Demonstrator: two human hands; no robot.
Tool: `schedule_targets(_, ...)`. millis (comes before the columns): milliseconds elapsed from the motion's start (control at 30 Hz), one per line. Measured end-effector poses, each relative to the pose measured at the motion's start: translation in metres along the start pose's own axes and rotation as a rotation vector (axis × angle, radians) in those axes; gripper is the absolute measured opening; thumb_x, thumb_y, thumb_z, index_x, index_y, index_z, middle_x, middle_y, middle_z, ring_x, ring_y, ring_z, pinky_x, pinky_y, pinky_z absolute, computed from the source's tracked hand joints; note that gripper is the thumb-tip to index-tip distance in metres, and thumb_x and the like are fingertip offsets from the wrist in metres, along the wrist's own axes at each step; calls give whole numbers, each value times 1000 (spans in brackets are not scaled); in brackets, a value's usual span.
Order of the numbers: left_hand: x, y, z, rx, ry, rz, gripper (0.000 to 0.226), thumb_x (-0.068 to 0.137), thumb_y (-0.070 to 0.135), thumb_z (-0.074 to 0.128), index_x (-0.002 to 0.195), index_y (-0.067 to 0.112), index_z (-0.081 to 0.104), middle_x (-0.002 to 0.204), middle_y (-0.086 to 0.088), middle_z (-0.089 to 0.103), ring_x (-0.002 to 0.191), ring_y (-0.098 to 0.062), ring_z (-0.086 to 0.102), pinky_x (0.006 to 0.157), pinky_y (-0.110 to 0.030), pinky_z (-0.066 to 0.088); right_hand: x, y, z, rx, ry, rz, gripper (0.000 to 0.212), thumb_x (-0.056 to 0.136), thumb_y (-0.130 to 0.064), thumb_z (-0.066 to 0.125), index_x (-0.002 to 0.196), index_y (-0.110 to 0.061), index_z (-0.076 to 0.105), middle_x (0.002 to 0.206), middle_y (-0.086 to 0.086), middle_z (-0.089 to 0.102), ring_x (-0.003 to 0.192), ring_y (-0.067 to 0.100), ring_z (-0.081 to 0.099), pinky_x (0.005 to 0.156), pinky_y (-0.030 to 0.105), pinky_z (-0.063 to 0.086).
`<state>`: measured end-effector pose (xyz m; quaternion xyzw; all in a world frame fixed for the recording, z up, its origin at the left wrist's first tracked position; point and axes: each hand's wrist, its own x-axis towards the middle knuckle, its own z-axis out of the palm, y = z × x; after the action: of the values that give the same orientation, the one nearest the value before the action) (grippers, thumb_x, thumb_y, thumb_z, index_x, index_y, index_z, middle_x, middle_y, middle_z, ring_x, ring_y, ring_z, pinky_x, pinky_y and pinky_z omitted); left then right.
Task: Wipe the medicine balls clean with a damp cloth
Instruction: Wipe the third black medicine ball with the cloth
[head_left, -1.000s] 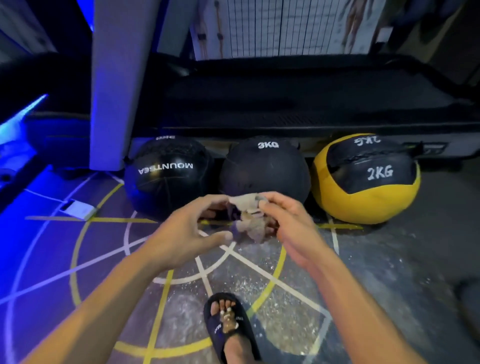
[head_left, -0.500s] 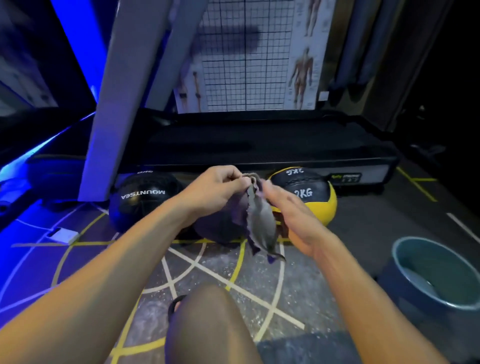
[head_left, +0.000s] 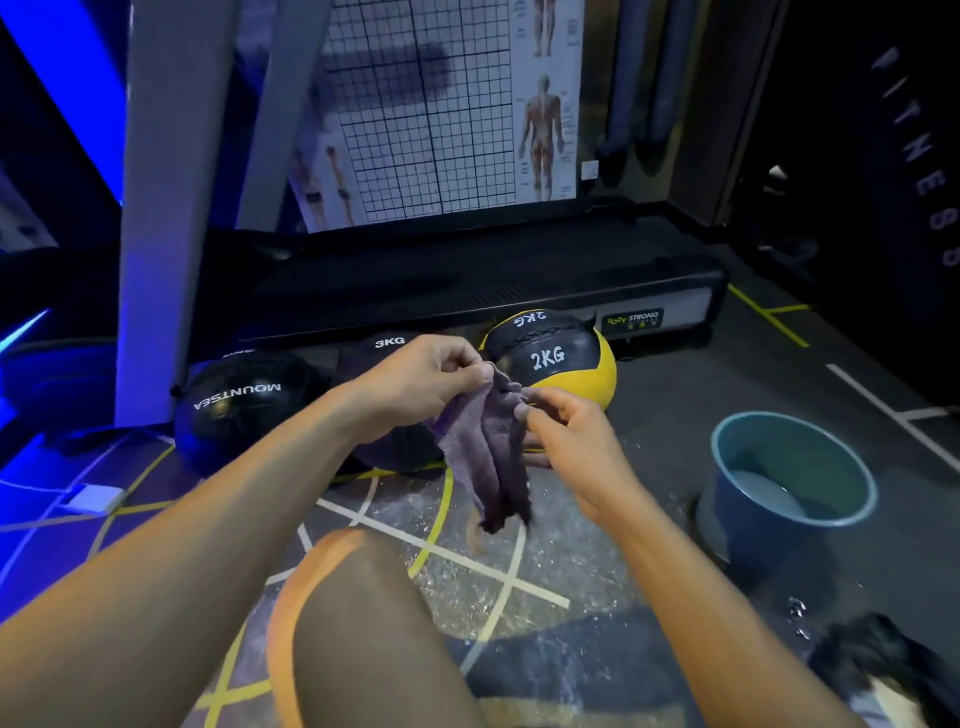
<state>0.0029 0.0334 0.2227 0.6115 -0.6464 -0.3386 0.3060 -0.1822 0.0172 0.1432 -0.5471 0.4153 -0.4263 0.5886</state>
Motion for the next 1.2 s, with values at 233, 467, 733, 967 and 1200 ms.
schedule_targets(233,10,-5,12,9,-45,-22,28,103,27,63,93,1,66,71,3,60,61,-7,47,59,-24,38,1,10,-15,163,-45,296,10,93,-27,75,98,-20,70,67,-8,61,52,7,51,46,21,42)
schedule_targets(467,13,-35,2,77,-62,-97,30,101,30,64,92,2,67,73,3,60,61,-8,50,60,-25,43,12,21,-6,237,39,212,17,93,-10,69,80,-21,68,73,-4,64,58,9,51,54,22,38)
schedule_targets(733,17,-65,-5,79,-2,-342,28,96,24,63,70,15,59,60,-4,45,53,-19,41,50,-22,33,21,32,30,303,65,171,42,88,10,67,122,-15,65,79,-2,61,78,14,59,74,25,50)
schedule_targets(967,16,-70,-6,-161,-30,-513,31,105,17,52,75,13,60,51,-2,52,39,-15,49,42,-20,43,2,47,64,-693,102,-799,33,83,9,63,107,-11,72,100,-2,68,88,13,64,75,22,51)
schedule_targets(1200,9,-77,-9,-323,-86,-387,25,107,15,47,84,14,57,54,1,51,43,-12,47,52,-25,45,-2,57,74,-698,23,-677,60,87,5,64,139,-24,59,109,-2,71,102,9,65,87,29,54)
